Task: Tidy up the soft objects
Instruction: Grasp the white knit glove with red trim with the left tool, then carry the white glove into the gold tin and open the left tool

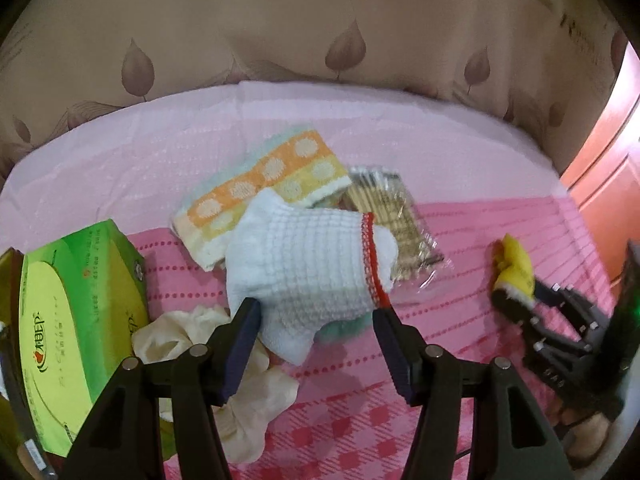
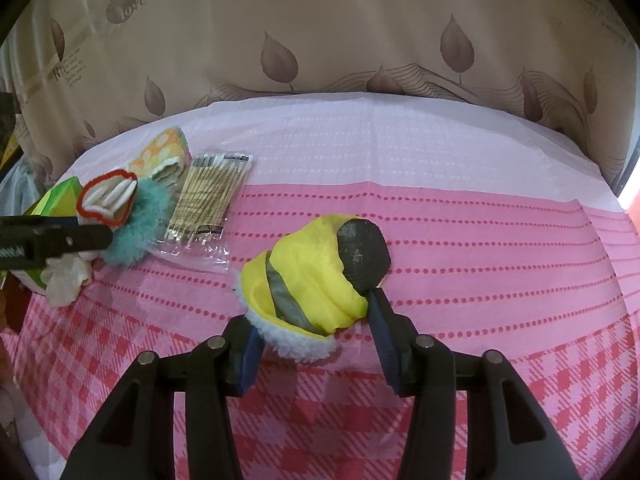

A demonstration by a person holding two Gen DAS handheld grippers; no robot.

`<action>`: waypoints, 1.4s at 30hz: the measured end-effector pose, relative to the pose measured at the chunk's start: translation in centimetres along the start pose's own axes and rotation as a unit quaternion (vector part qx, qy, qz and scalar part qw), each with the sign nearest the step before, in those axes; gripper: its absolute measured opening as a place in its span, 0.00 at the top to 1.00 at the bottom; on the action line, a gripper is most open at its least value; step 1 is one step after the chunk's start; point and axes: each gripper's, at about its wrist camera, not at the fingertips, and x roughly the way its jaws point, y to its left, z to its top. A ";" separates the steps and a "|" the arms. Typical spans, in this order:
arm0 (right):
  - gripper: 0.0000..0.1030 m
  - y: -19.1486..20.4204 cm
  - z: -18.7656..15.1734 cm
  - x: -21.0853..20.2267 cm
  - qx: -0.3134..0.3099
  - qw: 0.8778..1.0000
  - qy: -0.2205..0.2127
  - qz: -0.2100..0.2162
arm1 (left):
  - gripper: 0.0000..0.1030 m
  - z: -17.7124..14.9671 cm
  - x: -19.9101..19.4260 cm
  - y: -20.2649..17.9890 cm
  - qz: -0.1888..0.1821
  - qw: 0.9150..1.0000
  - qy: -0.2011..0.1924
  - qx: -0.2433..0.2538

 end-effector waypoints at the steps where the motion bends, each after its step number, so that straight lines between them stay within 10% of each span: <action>1: 0.55 0.0 0.0 0.0 0.000 1.000 0.000 0.000 | 0.78 0.0 -0.2 0.2 -0.003 1.000 -0.004 -0.005; 8: 0.55 0.1 0.0 0.0 0.002 1.000 0.000 0.000 | 0.90 0.1 -1.3 0.3 0.003 1.000 -0.012 -0.004; 42: 0.55 0.1 0.1 0.0 0.002 1.000 0.001 -0.001 | 0.91 -1.8 -9.8 2.6 0.055 0.997 -0.060 -0.017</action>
